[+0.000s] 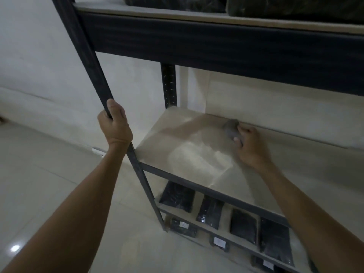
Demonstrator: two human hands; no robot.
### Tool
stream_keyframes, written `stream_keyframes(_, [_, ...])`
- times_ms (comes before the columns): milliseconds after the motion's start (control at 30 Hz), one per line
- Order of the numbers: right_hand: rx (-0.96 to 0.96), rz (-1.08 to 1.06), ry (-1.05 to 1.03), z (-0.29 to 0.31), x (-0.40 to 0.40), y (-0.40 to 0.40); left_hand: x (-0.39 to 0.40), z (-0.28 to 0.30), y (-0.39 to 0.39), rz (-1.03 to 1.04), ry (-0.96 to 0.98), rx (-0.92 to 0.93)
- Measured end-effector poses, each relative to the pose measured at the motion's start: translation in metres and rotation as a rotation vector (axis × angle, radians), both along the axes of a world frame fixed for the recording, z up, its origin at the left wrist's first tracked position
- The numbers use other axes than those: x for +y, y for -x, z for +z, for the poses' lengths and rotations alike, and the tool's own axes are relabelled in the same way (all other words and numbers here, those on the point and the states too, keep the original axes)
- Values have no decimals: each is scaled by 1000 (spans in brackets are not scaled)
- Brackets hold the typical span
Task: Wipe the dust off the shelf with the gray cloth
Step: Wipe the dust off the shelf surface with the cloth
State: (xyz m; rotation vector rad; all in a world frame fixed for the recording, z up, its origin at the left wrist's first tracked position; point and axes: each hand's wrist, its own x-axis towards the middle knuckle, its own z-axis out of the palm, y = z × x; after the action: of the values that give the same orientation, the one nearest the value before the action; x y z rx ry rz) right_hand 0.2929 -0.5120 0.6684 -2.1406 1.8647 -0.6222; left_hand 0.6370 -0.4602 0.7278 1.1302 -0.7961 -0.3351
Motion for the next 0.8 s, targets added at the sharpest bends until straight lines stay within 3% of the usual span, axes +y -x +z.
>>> stream_keyframes(133, [81,171,-57,-5,31,-40,0,1,1,2,-3,1])
stream_keyframes(233, [-96,274,-100,1,39,-46,0,0,-1,-9,7,-7])
stream_keyframes(333, [-151,111,-33,14,19,-16,-2,-1,-3,-14,17,-26])
stream_keyframes(467, [26,-68,-5,9,12,34,-3,-2,-5,-18,9,-30])
stream_keyframes(567, [111,-124,9,-14,33,27,-3,-3,-6,-35,5,-33])
stream_keyframes(700, [106,-48,56,-18,69,-23,-2,-1,-5,-43,8,-42])
stream_keyframes(800, [-5,86,-37,-15,90,-52,-2,-2,-6,-38,8,-48])
